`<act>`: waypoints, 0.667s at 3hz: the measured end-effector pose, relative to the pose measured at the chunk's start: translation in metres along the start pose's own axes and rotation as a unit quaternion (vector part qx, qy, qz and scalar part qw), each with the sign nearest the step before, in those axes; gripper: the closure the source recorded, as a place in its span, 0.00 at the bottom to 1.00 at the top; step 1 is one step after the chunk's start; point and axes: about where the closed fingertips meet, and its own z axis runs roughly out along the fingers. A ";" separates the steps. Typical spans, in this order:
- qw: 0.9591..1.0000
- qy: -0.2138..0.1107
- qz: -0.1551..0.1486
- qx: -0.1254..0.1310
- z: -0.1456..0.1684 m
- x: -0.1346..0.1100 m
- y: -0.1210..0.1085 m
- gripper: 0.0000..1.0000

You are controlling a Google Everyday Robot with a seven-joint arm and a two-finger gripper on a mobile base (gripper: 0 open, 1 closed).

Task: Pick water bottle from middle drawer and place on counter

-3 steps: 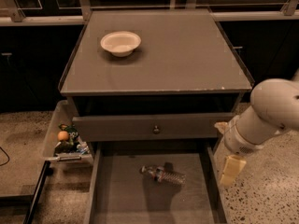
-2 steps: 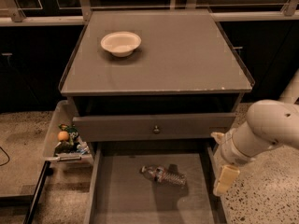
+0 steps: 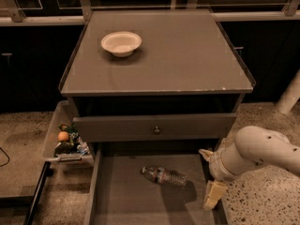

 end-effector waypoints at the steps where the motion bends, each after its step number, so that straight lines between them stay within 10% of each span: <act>1: 1.000 0.000 0.000 0.000 0.000 0.000 0.000 0.00; 2: 1.000 -0.014 0.012 -0.005 0.029 0.006 -0.005 0.00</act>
Offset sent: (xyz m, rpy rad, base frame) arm 0.0217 0.0115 -0.0728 0.0809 0.0333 -0.0463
